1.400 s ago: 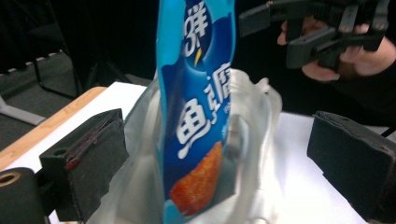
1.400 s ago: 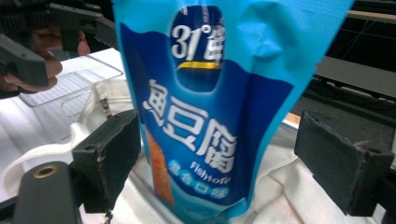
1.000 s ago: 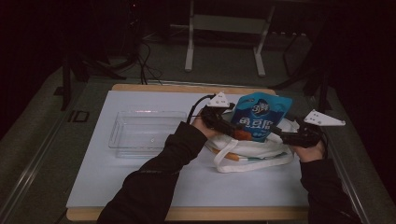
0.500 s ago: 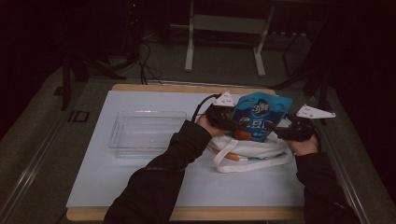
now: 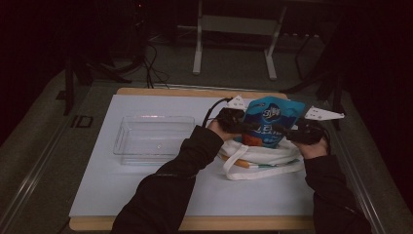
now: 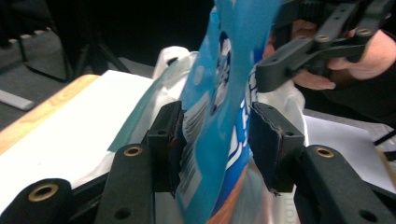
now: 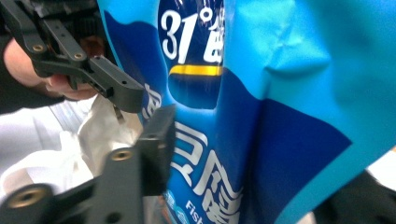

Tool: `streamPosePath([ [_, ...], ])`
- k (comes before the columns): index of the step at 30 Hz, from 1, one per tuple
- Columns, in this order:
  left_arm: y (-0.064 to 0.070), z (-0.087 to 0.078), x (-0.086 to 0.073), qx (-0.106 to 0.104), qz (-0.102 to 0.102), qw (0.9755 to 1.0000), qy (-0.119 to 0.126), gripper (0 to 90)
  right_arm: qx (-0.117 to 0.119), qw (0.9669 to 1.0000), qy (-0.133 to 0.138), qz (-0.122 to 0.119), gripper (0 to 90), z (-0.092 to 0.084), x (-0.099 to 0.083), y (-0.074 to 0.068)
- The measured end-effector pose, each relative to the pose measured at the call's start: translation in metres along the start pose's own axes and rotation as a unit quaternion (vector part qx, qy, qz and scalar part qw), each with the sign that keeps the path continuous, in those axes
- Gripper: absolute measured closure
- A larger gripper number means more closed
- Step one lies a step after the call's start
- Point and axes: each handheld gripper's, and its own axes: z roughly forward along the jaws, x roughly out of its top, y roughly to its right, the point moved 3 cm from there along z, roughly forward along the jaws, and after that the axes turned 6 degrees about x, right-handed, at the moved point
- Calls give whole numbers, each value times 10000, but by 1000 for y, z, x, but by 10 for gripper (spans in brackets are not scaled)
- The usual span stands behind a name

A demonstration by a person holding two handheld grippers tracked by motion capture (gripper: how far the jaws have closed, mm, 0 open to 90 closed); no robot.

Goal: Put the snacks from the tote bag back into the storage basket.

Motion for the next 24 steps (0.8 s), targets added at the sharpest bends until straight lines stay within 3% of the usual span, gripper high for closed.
streamPosePath([
  [4, -1, 2, 1, 58, -24, 10000, 31, 660, 61, 9999, -145, -30, 671, 2, -1, 0],
  [7, -2, 3, 1, 68, -13, 10000, -6, 709, 118, 9998, -182, -32, 718, 3, -2, 0],
  [12, 0, 6, 3, 55, 66, 9999, -113, 738, 168, 9994, -292, -81, 777, 4, -1, -1],
  [18, 0, 7, 3, -78, 73, 9998, -162, 843, 195, 9990, -381, -132, 836, 4, 0, -2],
  [24, 3, 8, 6, 20, 298, 9992, -276, 894, 215, 9988, -427, -106, 861, 4, 0, -3],
])
